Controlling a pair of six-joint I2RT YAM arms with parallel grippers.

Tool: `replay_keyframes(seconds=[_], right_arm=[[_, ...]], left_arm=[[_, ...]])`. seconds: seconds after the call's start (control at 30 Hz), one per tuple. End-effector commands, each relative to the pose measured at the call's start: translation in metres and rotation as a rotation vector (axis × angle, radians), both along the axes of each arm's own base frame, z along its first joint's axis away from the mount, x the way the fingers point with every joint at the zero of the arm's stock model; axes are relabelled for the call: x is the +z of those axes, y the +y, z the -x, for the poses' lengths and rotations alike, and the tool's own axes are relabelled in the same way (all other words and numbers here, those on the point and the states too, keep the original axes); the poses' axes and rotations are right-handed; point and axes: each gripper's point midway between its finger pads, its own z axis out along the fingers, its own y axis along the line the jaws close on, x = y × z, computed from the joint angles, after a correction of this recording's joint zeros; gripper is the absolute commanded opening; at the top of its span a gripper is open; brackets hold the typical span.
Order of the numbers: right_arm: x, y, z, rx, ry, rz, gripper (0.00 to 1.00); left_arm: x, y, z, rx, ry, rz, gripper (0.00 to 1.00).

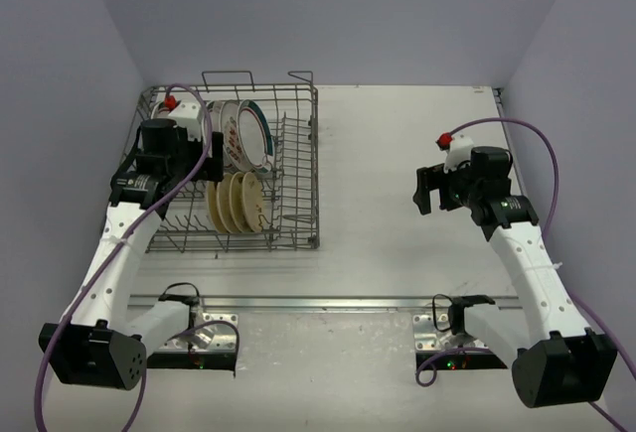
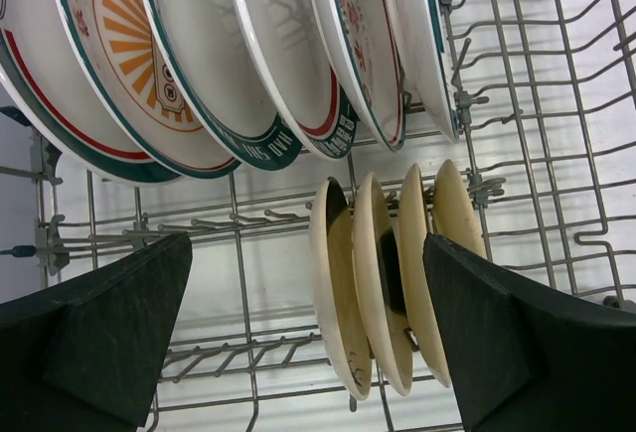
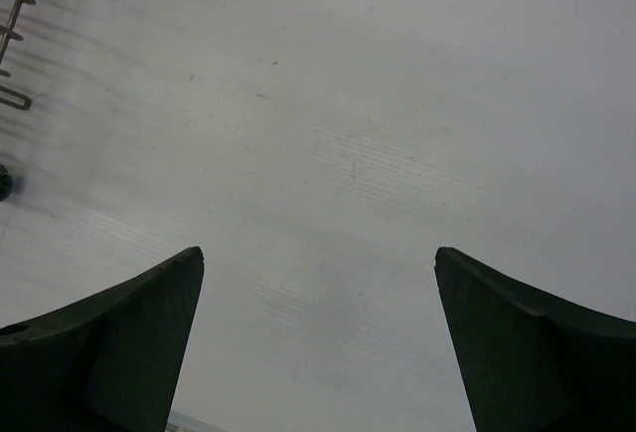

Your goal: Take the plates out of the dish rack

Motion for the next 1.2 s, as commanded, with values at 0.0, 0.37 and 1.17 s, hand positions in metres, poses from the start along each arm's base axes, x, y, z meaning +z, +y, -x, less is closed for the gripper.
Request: replay_keyframes(seconds=[0.0,0.37,1.17], right_arm=[[0.017,0.005,-0.009,0.029,-0.068,-0.007,0.99],[0.003,-0.003,-0.011,-0.015,-0.03,0.02,0.99],[-0.013,-0.005,-0.013,-0.052,0.013,0.011,0.99]], left_arm=[[0.012,0.014,-0.013,0.05,-0.03,-0.046,1.0],[0.065,0.009,-0.063,0.149,-0.099,-0.172,0.92],[0.006,-0.054,-0.139,0.15,0.081,-0.244,0.46]])
